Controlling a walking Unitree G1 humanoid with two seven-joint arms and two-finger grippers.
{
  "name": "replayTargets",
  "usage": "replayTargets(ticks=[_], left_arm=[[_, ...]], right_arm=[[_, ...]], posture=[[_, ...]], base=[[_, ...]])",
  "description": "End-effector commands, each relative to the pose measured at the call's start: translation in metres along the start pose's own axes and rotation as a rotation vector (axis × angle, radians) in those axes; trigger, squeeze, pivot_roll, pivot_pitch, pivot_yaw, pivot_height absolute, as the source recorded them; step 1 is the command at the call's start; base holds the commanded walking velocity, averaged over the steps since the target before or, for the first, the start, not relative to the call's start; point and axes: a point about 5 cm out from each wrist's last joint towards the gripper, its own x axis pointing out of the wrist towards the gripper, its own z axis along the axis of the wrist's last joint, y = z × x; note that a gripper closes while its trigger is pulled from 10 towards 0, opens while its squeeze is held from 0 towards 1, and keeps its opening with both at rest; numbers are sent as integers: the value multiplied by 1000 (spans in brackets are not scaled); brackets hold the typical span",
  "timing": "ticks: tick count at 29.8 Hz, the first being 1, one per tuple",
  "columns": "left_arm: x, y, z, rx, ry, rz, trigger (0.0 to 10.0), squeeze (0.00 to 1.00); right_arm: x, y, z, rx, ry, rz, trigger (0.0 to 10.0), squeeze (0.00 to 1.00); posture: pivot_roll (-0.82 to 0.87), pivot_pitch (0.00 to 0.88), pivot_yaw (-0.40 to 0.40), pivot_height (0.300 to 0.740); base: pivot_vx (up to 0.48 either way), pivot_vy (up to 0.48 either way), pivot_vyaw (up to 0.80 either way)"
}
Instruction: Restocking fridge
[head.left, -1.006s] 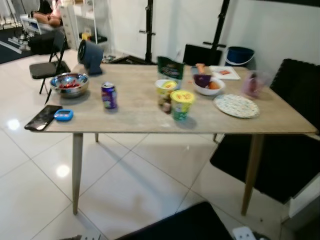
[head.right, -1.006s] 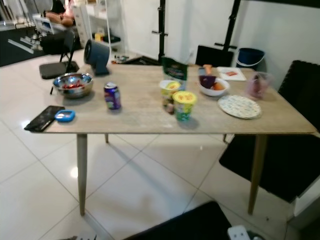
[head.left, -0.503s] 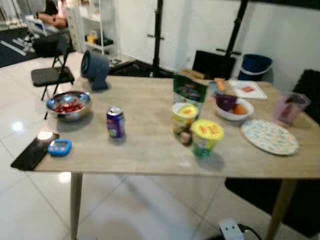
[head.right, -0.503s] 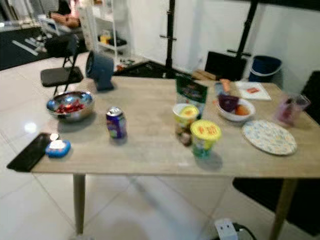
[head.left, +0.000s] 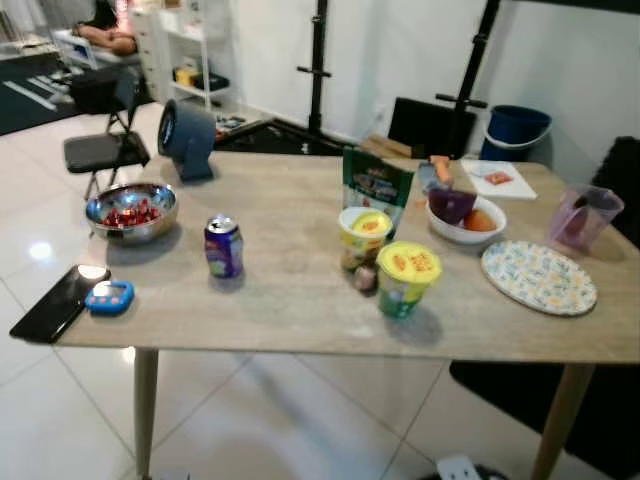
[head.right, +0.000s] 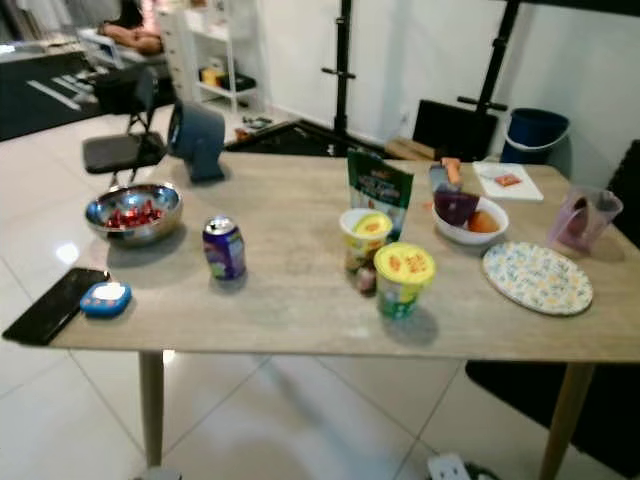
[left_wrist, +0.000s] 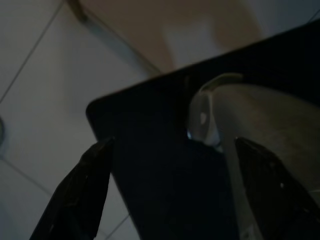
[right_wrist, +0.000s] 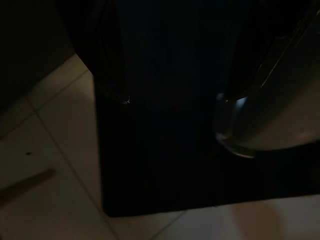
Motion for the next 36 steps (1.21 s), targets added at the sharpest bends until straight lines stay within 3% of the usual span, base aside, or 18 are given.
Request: replayTargets(ticks=[1,7,17,22,30,36], left_arm=[[1,-6,1,14,6,-20,10000,0],[1,-6,1,11,6,-19,10000,0],[-3,9,-7,8,13,-6,10000,0],[-4,13,-10,7,18,-2,10000,0],[-5,16,-11,12,21,5,10000,0],[-2,6,-7,17,18,-5,10000,0]], right_arm=[[0,5,-3,13,2,17,10000,0],[0,6,-4,10,3,19,10000,0],[6,30,16,-5,-25,47,10000,0],[6,32,19,-9,-27,49,10000,0],[5,25,14,-17,-18,38,10000,0],[2,9,2,-20,0,16,10000,0]], posture=[[-9,0,-14,740],[-6,0,-12,740],[-6,0,-13,740],[-7,0,-15,740],[-8,0,-15,740],[-8,0,-16,740]], base=[[0,0,0],[0,0,0],[0,0,0],[0,0,0],[0,0,0],[0,0,0]])
